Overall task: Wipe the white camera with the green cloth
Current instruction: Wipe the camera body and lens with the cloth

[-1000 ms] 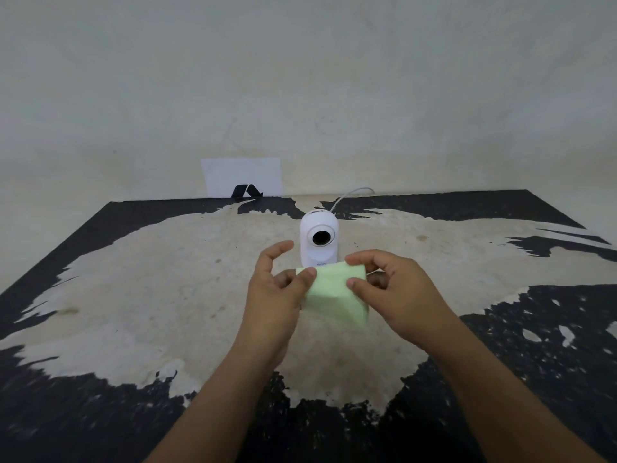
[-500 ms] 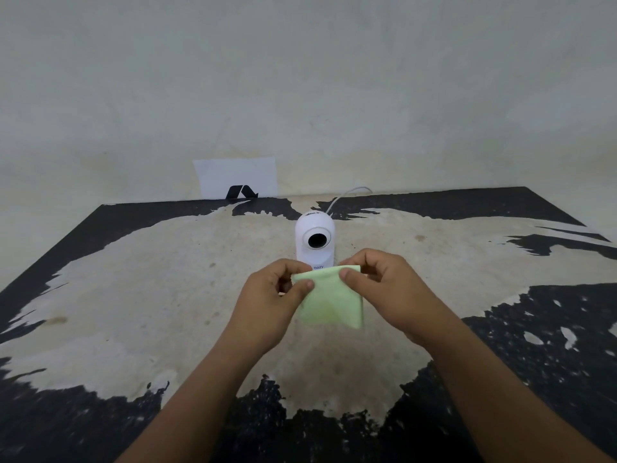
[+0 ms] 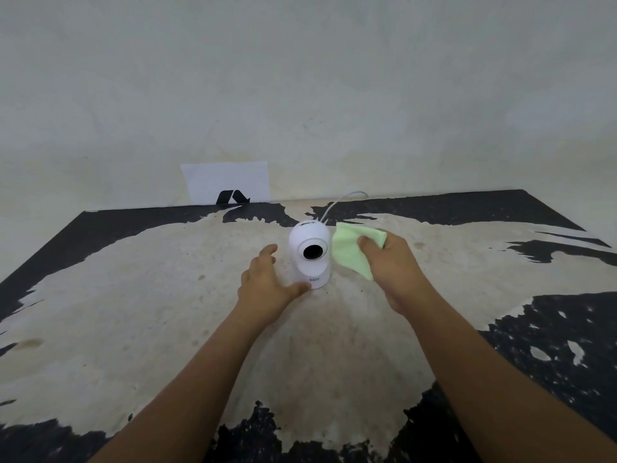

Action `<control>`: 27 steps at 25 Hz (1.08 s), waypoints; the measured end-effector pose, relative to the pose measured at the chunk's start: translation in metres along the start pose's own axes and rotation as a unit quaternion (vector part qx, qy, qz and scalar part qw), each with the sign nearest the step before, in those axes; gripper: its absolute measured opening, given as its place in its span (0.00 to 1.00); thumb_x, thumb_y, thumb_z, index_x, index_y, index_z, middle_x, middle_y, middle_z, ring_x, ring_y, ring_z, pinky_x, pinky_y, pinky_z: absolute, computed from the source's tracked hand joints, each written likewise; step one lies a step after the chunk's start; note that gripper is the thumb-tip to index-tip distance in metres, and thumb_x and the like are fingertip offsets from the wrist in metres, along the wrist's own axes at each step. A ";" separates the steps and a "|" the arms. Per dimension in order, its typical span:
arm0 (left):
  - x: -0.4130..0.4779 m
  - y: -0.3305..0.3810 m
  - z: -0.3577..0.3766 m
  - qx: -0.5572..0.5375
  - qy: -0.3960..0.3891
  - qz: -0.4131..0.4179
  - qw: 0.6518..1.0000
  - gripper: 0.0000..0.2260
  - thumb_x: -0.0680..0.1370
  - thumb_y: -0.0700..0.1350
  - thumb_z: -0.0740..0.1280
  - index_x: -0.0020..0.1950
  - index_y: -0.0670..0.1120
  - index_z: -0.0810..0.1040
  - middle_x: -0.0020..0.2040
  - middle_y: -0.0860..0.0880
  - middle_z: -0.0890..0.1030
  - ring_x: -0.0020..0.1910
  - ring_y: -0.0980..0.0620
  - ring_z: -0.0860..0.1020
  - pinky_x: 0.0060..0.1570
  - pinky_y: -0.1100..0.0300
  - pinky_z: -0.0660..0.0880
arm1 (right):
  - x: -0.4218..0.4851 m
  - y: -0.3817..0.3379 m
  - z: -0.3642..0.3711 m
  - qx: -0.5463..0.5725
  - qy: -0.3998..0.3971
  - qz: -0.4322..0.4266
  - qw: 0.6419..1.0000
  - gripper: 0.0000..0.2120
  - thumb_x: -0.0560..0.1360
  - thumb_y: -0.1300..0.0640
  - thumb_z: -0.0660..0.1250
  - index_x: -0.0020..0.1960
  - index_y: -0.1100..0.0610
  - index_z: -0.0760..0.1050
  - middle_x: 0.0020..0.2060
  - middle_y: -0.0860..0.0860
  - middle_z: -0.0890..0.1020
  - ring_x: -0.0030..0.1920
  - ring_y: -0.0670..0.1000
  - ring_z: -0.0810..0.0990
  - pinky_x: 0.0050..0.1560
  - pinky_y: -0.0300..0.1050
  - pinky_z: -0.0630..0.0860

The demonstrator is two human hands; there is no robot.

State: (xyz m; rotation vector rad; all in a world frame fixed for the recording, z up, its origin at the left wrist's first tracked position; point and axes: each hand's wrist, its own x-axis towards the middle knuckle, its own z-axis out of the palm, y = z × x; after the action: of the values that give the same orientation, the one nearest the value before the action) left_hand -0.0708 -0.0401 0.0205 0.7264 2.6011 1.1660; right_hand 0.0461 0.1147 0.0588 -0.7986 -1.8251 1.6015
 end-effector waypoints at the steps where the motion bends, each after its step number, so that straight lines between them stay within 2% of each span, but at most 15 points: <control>1: 0.007 0.000 0.005 0.027 -0.017 0.003 0.999 0.45 0.64 0.58 0.76 0.74 0.51 0.56 0.70 0.47 0.69 0.69 0.42 0.67 0.66 0.41 0.66 | 0.008 -0.001 0.003 -0.028 0.018 -0.004 0.999 0.08 0.78 0.56 0.60 0.48 0.48 0.78 0.43 0.48 0.82 0.47 0.54 0.82 0.48 0.51 0.78; 3: 0.020 0.002 0.013 0.057 -0.030 0.015 0.998 0.48 0.61 0.60 0.76 0.74 0.51 0.55 0.70 0.48 0.70 0.69 0.42 0.68 0.65 0.41 0.66 | 0.019 -0.001 0.012 -0.103 0.034 -0.026 0.994 0.12 0.79 0.56 0.58 0.57 0.53 0.77 0.39 0.48 0.79 0.39 0.50 0.78 0.42 0.46 0.73; 5: 0.029 0.003 0.018 0.072 -0.018 0.022 0.997 0.45 0.61 0.61 0.75 0.71 0.52 0.58 0.67 0.48 0.73 0.66 0.43 0.70 0.64 0.42 0.66 | 0.023 0.001 0.023 -0.131 0.003 -0.055 0.990 0.14 0.80 0.56 0.56 0.61 0.53 0.77 0.38 0.48 0.78 0.35 0.46 0.72 0.39 0.43 0.69; 7: 0.034 0.003 0.022 0.080 -0.009 0.026 0.996 0.42 0.62 0.61 0.74 0.70 0.52 0.60 0.65 0.48 0.75 0.65 0.43 0.71 0.64 0.42 0.66 | 0.022 0.004 0.036 -0.095 -0.047 -0.076 0.992 0.16 0.80 0.56 0.56 0.63 0.49 0.76 0.50 0.47 0.82 0.46 0.45 0.77 0.50 0.42 0.72; 9: 0.037 0.003 0.025 0.093 -0.006 0.030 0.995 0.39 0.65 0.61 0.73 0.70 0.50 0.61 0.65 0.47 0.75 0.65 0.43 0.71 0.65 0.42 0.65 | 0.022 0.007 0.046 -0.085 -0.068 -0.092 0.990 0.16 0.81 0.54 0.56 0.65 0.49 0.75 0.62 0.47 0.79 0.61 0.48 0.76 0.63 0.44 0.70; 13: 0.041 0.002 0.030 0.115 -0.004 0.021 0.993 0.39 0.66 0.63 0.71 0.71 0.52 0.60 0.67 0.48 0.74 0.67 0.44 0.70 0.68 0.43 0.62 | 0.023 0.002 0.058 -0.194 -0.096 -0.153 0.964 0.20 0.81 0.50 0.54 0.71 0.50 0.68 0.72 0.48 0.69 0.72 0.49 0.66 0.72 0.43 0.61; 16: 0.043 0.000 0.033 0.138 -0.011 0.011 0.990 0.39 0.67 0.65 0.69 0.72 0.53 0.58 0.69 0.48 0.73 0.68 0.44 0.68 0.69 0.44 0.59 | 0.028 -0.001 0.063 -0.293 -0.128 -0.204 0.925 0.22 0.81 0.48 0.52 0.73 0.52 0.64 0.75 0.49 0.64 0.75 0.48 0.60 0.73 0.43 0.56; 21: 0.036 -0.001 0.030 0.093 0.011 0.044 0.995 0.37 0.67 0.63 0.70 0.71 0.52 0.60 0.66 0.48 0.75 0.65 0.43 0.69 0.66 0.47 0.61 | 0.028 0.012 0.061 -0.218 -0.099 -0.104 0.965 0.26 0.80 0.44 0.52 0.75 0.53 0.58 0.73 0.55 0.67 0.71 0.55 0.67 0.69 0.48 0.64; 23: 0.034 0.000 0.029 0.088 0.013 0.047 0.995 0.35 0.68 0.62 0.69 0.71 0.51 0.61 0.65 0.46 0.75 0.65 0.42 0.69 0.66 0.46 0.61 | 0.018 0.018 0.062 -0.224 -0.099 -0.105 0.964 0.28 0.80 0.44 0.53 0.76 0.53 0.53 0.75 0.55 0.62 0.73 0.55 0.64 0.69 0.47 0.62; 25: 0.036 -0.001 0.028 0.102 0.004 0.048 0.994 0.30 0.71 0.58 0.67 0.69 0.49 0.63 0.63 0.43 0.76 0.64 0.40 0.69 0.67 0.45 0.61 | 0.011 0.016 0.064 -0.270 -0.111 -0.164 0.942 0.31 0.79 0.43 0.55 0.77 0.54 0.50 0.77 0.53 0.56 0.75 0.53 0.57 0.72 0.46 0.58; 27: 0.037 -0.001 0.027 0.148 -0.015 0.052 0.987 0.25 0.74 0.56 0.63 0.68 0.49 0.65 0.63 0.42 0.76 0.64 0.40 0.69 0.68 0.44 0.60 | 0.014 0.010 0.066 -0.354 -0.115 -0.237 0.898 0.32 0.78 0.41 0.55 0.76 0.55 0.54 0.77 0.52 0.57 0.77 0.53 0.53 0.75 0.52 0.55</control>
State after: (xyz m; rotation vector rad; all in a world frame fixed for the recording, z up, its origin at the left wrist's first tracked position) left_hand -0.0930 -0.0040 0.0022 0.9389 2.7718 0.7916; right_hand -0.0128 0.0835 0.0417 -0.3878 -2.5758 0.7284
